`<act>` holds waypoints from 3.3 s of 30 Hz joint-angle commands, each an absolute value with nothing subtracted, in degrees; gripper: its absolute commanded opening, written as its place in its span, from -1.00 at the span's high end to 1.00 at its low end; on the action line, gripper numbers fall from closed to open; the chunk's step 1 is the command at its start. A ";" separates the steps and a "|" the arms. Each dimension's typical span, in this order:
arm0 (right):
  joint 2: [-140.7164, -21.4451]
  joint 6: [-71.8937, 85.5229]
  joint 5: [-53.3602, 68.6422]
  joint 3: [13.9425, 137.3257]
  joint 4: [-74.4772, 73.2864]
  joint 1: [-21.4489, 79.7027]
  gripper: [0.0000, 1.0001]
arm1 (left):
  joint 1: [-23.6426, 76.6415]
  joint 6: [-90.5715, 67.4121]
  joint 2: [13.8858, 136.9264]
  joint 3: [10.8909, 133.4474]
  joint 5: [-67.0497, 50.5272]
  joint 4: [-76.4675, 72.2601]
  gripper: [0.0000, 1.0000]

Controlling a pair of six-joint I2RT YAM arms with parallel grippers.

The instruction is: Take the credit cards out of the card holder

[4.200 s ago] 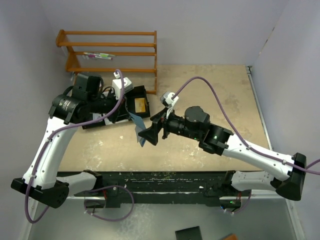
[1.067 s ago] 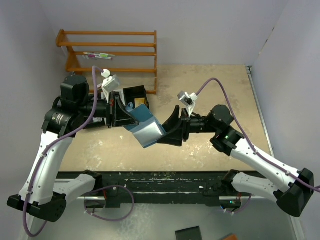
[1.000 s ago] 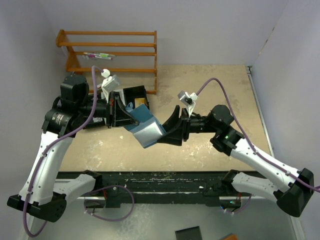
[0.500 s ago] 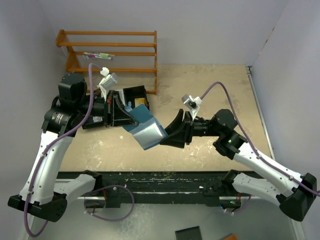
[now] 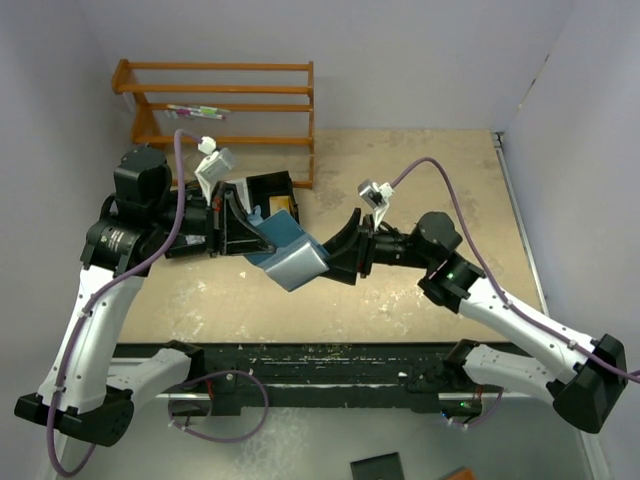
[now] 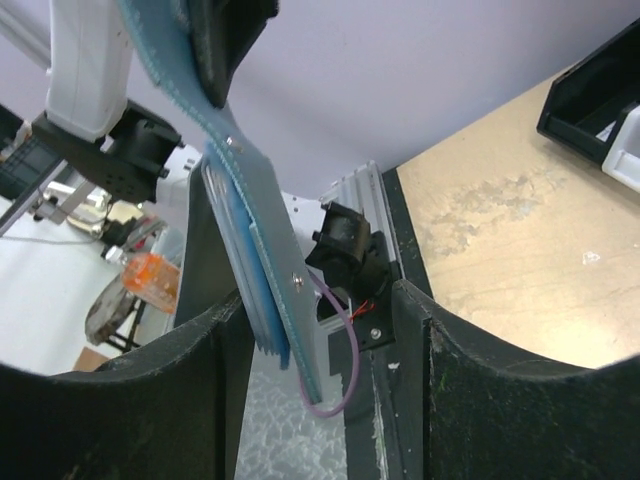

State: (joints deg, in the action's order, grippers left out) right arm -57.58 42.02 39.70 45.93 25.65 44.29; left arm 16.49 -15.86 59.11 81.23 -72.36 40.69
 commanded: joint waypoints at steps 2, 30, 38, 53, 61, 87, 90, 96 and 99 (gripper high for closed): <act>-59.05 44.67 33.65 50.84 30.38 44.49 -0.21 | 16.01 -11.21 57.77 81.94 -71.69 42.21 1.00; -67.28 47.26 21.02 58.48 19.09 52.76 1.00 | 16.07 1.31 57.39 80.01 -62.18 49.10 -0.23; -66.13 41.41 25.95 60.66 12.14 52.56 1.00 | 16.10 13.79 55.88 82.14 -58.51 55.12 -0.88; -66.74 39.44 33.55 65.01 14.66 51.94 1.00 | 16.15 17.40 50.23 72.98 -44.40 50.17 -0.78; -67.41 39.91 33.42 63.95 13.60 51.23 1.00 | 16.04 7.50 53.42 77.67 -61.40 50.71 0.36; -85.15 1.75 35.70 96.60 -35.48 52.53 -0.19 | 16.17 16.77 63.58 84.72 -63.35 66.79 1.00; -86.27 2.16 35.24 96.79 -34.85 53.30 0.28 | 16.17 17.42 63.85 84.71 -64.36 67.59 1.00; -84.80 7.01 33.62 95.61 -28.06 52.80 1.00 | 16.09 15.23 63.37 84.96 -65.83 65.98 -0.43; -79.12 12.39 33.11 90.86 -17.80 49.82 1.00 | 16.08 7.95 60.81 84.36 -62.68 59.14 -0.99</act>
